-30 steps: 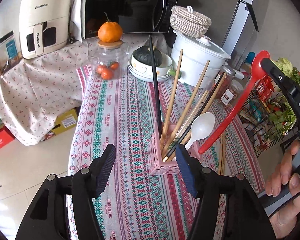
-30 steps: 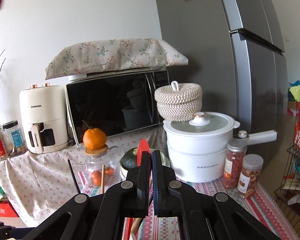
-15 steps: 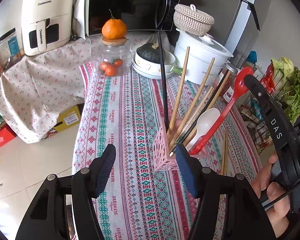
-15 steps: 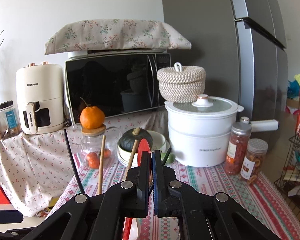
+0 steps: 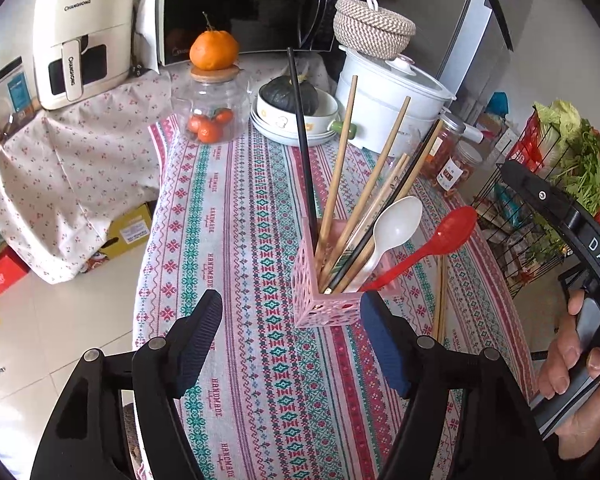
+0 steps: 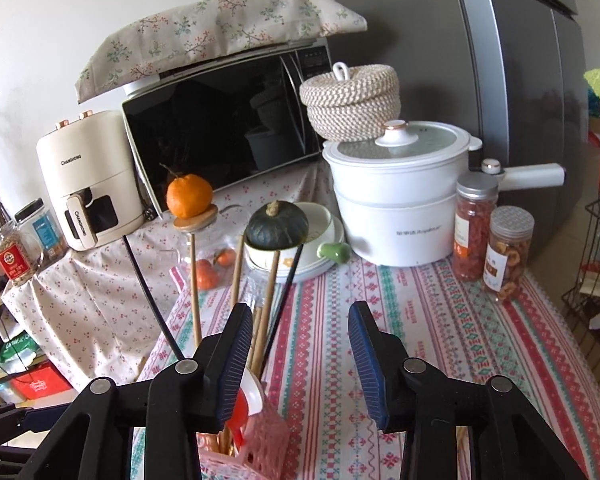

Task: Organize utensils
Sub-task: 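Move the left tool to the last wooden chopsticks and grasp one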

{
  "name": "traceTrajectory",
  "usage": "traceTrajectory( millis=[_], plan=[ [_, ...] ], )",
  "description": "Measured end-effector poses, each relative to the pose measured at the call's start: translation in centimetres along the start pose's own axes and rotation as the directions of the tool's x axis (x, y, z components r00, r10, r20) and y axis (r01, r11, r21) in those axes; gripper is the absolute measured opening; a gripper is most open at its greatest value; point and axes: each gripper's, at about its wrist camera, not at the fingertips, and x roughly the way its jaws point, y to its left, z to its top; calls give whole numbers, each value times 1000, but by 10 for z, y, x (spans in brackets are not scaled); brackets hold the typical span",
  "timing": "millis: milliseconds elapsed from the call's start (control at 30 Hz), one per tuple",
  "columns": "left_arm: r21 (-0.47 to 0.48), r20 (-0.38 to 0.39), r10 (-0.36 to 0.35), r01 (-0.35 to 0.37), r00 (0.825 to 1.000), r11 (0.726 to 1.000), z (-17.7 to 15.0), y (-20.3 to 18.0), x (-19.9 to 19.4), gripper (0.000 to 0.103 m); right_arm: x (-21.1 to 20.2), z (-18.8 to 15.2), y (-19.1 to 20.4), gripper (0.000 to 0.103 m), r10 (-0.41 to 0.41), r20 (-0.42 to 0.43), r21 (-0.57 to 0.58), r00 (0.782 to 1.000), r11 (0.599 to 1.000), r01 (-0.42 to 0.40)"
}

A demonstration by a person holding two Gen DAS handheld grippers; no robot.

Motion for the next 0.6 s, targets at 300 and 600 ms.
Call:
traceTrajectory(
  millis=[300,600],
  plan=[
    [43,-21,-2,3,1000,999,-14,-30,5,82,-4,-14,-57,69,-48,-185,30,981,998,55],
    [137,-77,7,4,997,991,-29,-73,23,82,18,-50,-120,77,-128,-475,72,870,980,183]
  ],
)
